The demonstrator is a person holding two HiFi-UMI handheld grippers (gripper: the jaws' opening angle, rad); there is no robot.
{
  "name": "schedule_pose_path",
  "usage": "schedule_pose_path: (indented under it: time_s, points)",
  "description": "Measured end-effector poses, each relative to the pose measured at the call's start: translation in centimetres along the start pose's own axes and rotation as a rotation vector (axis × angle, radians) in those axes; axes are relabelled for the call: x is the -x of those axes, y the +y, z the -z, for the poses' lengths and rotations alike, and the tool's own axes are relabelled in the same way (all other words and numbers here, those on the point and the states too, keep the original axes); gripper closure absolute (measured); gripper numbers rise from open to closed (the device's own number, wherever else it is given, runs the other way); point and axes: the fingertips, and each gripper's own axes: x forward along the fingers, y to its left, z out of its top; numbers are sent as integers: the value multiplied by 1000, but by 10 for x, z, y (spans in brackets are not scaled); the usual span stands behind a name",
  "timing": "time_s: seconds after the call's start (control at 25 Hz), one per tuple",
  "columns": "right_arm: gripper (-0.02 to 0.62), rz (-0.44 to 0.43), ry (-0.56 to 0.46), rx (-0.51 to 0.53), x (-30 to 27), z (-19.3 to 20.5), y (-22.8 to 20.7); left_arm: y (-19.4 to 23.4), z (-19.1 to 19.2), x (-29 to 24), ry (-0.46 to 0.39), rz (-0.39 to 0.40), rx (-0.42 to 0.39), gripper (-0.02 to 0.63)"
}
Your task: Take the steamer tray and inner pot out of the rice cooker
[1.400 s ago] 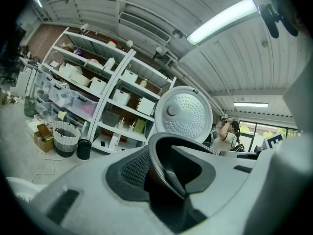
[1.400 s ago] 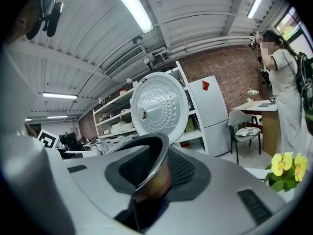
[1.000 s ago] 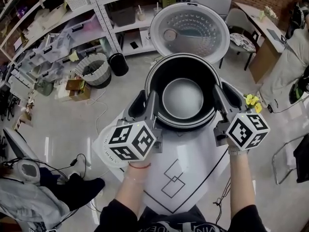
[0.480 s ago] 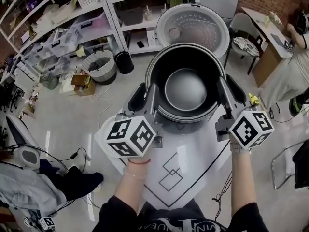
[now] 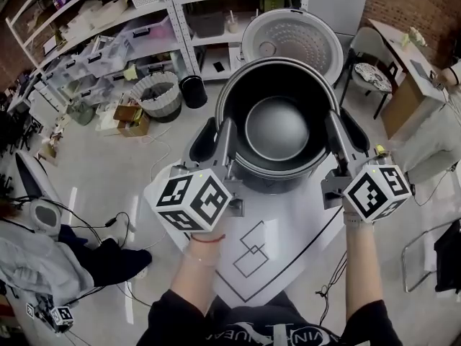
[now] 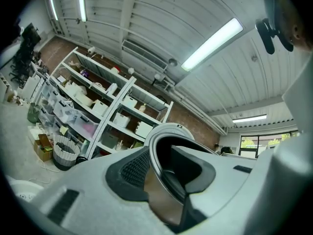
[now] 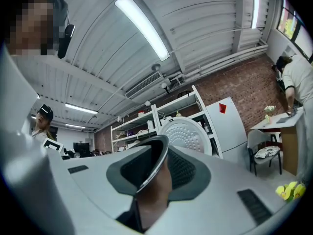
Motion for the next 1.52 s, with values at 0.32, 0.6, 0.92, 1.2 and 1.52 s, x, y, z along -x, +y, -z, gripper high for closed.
schedule_pose_path:
  time_s: [0.32, 0.6, 0.92, 1.2, 1.52]
  points:
    - [509, -82, -38, -21, 5, -17, 22, -5, -16, 25, -53, -39, 6, 486]
    - [509, -104, -58, -29, 16, -24, 40, -9, -26, 46, -77, -48, 10, 486]
    - [509, -81, -61, -18, 35, -21, 68, -4, -31, 75, -79, -27, 29, 486]
    - [509, -63, -67, -25, 65, -15, 106, 0, -34, 118, -53, -11, 27, 486]
    - [509, -41, -55, -48, 109, 8, 146, 6, -24, 177, -16, -8, 30, 488]
